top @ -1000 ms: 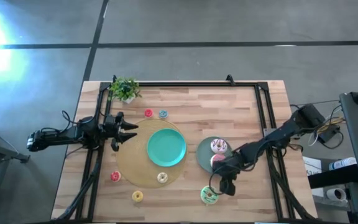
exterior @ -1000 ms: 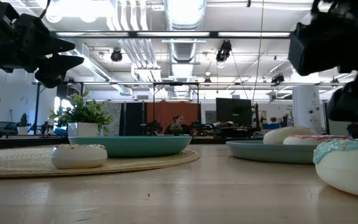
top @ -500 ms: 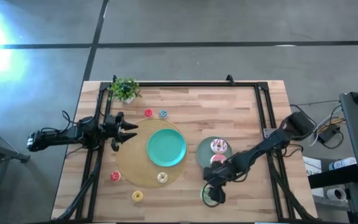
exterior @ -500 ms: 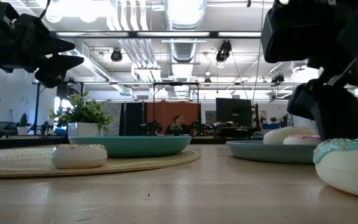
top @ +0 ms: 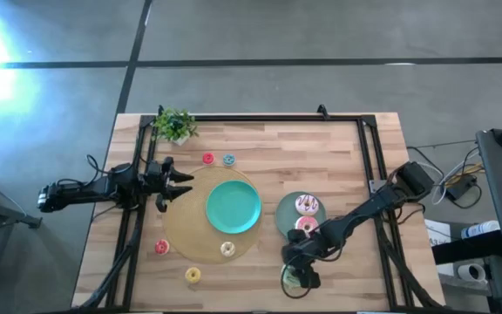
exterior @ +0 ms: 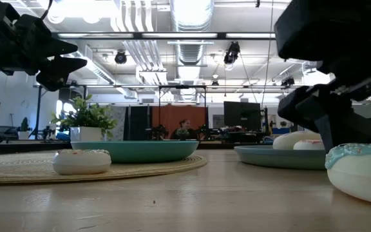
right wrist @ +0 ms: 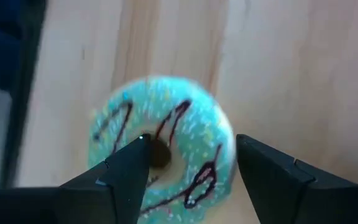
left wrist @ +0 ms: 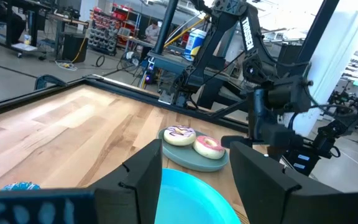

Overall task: Pick & Place donuts
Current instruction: Put the large green donut on the right plate

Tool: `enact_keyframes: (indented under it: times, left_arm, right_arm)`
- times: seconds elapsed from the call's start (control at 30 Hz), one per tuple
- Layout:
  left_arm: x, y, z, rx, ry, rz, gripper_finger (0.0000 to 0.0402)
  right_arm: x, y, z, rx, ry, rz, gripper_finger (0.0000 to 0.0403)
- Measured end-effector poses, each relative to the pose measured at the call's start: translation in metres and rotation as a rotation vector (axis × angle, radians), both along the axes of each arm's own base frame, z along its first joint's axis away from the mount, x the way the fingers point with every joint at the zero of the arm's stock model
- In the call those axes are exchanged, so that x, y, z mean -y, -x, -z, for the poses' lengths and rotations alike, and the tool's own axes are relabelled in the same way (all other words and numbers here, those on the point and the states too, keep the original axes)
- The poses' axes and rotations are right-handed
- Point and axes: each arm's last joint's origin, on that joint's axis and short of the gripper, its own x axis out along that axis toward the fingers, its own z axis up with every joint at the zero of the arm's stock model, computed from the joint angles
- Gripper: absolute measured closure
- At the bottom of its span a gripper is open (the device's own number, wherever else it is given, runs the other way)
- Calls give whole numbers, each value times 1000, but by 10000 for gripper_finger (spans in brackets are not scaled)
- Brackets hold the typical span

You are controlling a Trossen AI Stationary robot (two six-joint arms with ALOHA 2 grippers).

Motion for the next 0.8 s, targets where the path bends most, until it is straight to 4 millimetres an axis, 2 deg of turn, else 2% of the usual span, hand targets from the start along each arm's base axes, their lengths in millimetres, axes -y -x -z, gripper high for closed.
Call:
enact_keyframes:
  times: [0.2,0.4,0.6,0.7,0.8]
  left_arm:
    - [0,0,0,-1,0,0,239]
    - [0,0,0,-1,1,0,239]
    - [0,0,0,-1,1,0,239]
    - [0,0,0,-1,1,0,239]
    - [0,0,0,-2,1,0,239]
  right_arm:
    - [-3,-3,3,6,36,-56,215]
    - [-1,-8,-7,-28,95,-74,292]
    - [4,-14,-31,-48,207,-118,373]
    - [12,-14,-48,44,338,-131,388]
    - [29,-19,-57,124,497,-73,383]
